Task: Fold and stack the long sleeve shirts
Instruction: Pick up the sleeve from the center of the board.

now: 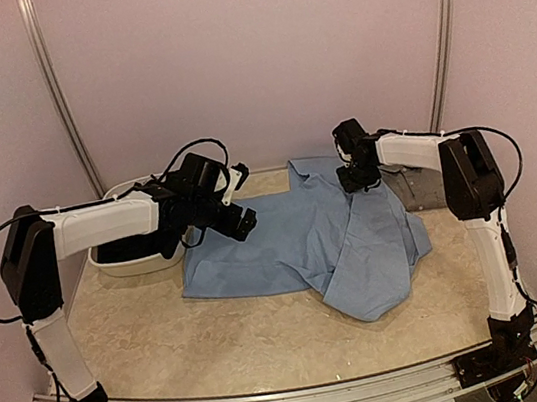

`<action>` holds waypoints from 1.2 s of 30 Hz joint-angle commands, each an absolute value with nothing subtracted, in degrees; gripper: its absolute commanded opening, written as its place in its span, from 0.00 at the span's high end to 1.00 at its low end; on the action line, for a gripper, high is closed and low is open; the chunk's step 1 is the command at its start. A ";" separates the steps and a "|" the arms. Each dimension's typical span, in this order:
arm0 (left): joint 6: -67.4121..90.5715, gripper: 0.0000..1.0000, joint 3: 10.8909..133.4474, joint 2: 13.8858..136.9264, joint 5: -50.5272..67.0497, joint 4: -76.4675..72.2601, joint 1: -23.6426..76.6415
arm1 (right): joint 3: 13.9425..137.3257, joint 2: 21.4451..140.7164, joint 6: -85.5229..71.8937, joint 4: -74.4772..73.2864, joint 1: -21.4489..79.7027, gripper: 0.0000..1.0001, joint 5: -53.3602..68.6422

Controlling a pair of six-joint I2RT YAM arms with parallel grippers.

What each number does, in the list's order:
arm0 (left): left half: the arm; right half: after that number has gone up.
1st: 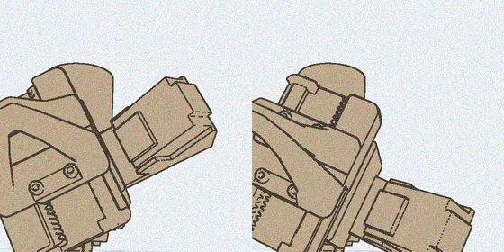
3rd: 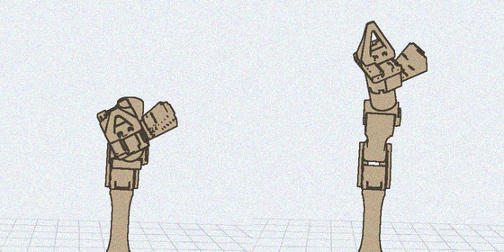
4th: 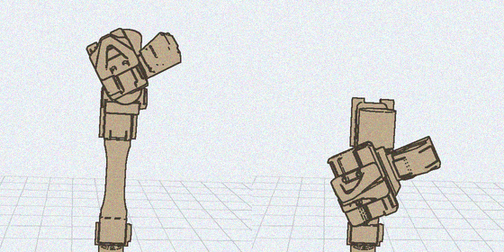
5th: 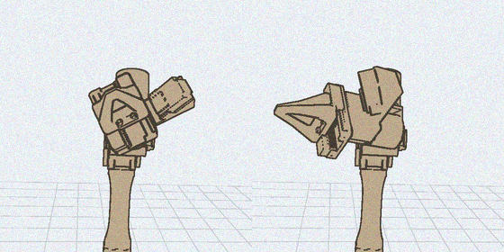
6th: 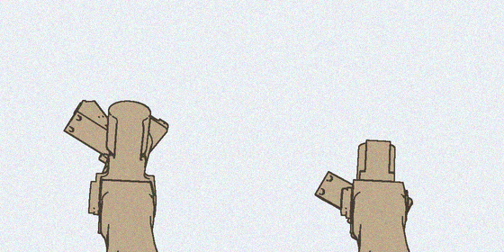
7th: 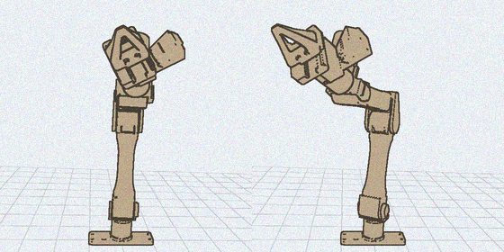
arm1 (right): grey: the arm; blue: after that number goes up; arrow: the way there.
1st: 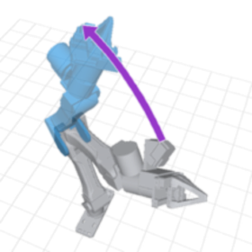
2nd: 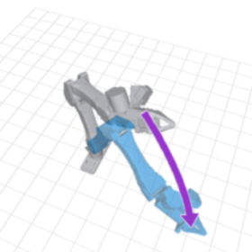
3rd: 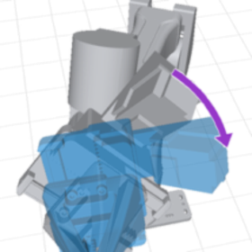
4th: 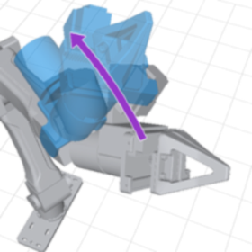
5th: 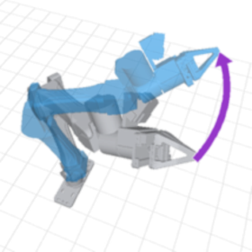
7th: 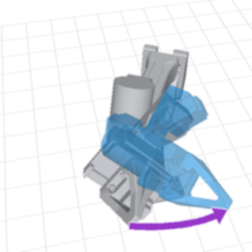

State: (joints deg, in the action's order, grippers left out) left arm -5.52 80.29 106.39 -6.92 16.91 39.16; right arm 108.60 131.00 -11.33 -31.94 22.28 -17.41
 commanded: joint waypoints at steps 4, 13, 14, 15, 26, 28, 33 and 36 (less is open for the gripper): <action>-6.12 0.01 78.76 106.17 -9.51 19.12 40.45 | 111.31 133.32 -10.98 -34.68 21.68 0.78 -20.13; -9.99 0.01 76.57 105.05 -0.51 22.49 41.19 | 100.77 118.74 -8.74 -33.92 21.60 1.00 -25.68; -10.48 0.01 76.22 104.79 1.73 22.83 41.26 | 99.07 115.82 -8.41 -33.89 21.51 1.00 -25.88; -11.13 0.01 75.86 104.56 2.93 23.10 41.35 | 97.20 113.09 -8.17 -34.17 21.53 1.00 -26.11; -15.69 0.01 79.28 106.65 14.43 28.93 38.60 | 79.54 77.67 -6.81 -40.45 21.50 1.00 -17.60; -18.29 0.01 80.67 107.85 17.64 30.92 37.72 | 78.31 73.84 -7.37 -42.87 21.53 1.00 -16.38; -24.26 0.01 84.25 110.86 14.80 35.38 36.57 | 76.83 65.66 -8.03 -48.36 21.41 1.00 -19.47; -27.93 0.01 87.01 112.66 14.35 38.25 35.69 | 76.75 61.78 -7.81 -50.15 21.44 1.00 -21.26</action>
State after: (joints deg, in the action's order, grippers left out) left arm -21.28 83.64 109.89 13.65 32.69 36.71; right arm 77.14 66.61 -7.35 -45.08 21.82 -18.87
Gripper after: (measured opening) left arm 0.989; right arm 0.006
